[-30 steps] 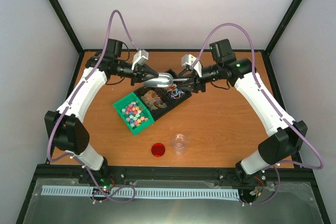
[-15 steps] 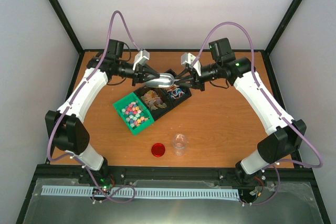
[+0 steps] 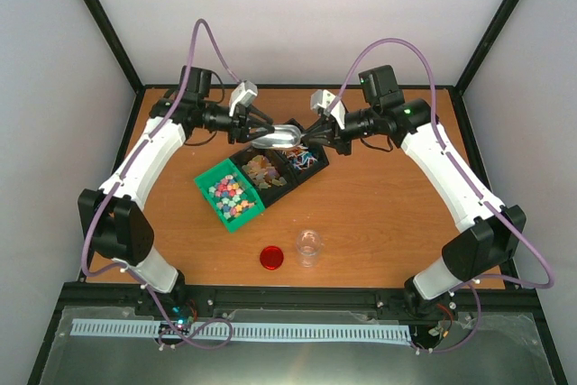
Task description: Pack the candies
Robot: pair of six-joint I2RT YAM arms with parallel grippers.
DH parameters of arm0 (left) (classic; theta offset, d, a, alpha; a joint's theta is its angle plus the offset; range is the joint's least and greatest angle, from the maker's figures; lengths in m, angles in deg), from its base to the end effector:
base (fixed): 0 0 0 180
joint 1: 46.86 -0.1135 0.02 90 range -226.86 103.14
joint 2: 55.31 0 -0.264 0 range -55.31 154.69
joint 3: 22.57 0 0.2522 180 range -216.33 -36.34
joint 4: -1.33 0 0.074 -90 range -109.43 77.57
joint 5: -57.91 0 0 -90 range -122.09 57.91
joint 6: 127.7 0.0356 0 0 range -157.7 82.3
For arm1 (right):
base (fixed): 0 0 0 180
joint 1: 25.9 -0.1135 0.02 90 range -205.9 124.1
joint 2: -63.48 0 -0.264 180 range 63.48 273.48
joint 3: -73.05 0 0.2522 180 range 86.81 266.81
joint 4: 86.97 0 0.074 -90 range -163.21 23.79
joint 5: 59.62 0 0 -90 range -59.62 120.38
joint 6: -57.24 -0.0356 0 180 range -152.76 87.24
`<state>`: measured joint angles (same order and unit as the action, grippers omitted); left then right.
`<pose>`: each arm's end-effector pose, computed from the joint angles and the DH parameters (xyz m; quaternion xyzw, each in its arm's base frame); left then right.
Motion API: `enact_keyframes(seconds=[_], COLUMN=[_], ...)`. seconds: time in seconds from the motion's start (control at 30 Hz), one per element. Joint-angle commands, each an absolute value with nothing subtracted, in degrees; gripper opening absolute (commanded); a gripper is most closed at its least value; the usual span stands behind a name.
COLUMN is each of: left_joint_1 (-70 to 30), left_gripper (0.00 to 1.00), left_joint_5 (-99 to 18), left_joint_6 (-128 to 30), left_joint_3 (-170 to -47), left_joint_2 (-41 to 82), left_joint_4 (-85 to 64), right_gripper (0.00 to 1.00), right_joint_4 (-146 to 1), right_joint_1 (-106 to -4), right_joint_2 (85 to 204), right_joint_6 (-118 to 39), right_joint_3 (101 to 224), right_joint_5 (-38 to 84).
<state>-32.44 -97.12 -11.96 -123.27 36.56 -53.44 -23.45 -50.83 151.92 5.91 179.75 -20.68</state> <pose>0.3210 -0.1159 0.3521 0.4577 0.6649 -0.4647 0.3639 0.2786 0.1601 0.3880 -0.5791 0.6228 0.3546 0.3886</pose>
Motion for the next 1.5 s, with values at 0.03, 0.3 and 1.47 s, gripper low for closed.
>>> enact_keyframes(seconds=[0.03, 0.3, 1.47], left_joint_1=[-34.7, -35.8, -32.6], left_gripper=[0.45, 0.67, 0.21], left_joint_5=[-91.9, -75.8, -52.2], left_joint_6=[-19.5, -15.0, -16.8], left_joint_3=[-127.8, -130.5, -120.3], left_joint_2=[38.8, 43.5, 55.8], left_joint_4=[-50.9, -55.2, -55.6], right_gripper=[0.03, 0.03, 0.03], right_joint_4=[-27.8, -31.1, -29.8], right_joint_1=[-48.6, -46.6, -49.1], right_joint_2=[150.4, 147.2, 155.6], right_joint_6=[2.0, -0.4, -9.6], right_joint_3=[176.8, 169.5, 165.8], right_joint_5=[-18.1, -8.4, 12.6])
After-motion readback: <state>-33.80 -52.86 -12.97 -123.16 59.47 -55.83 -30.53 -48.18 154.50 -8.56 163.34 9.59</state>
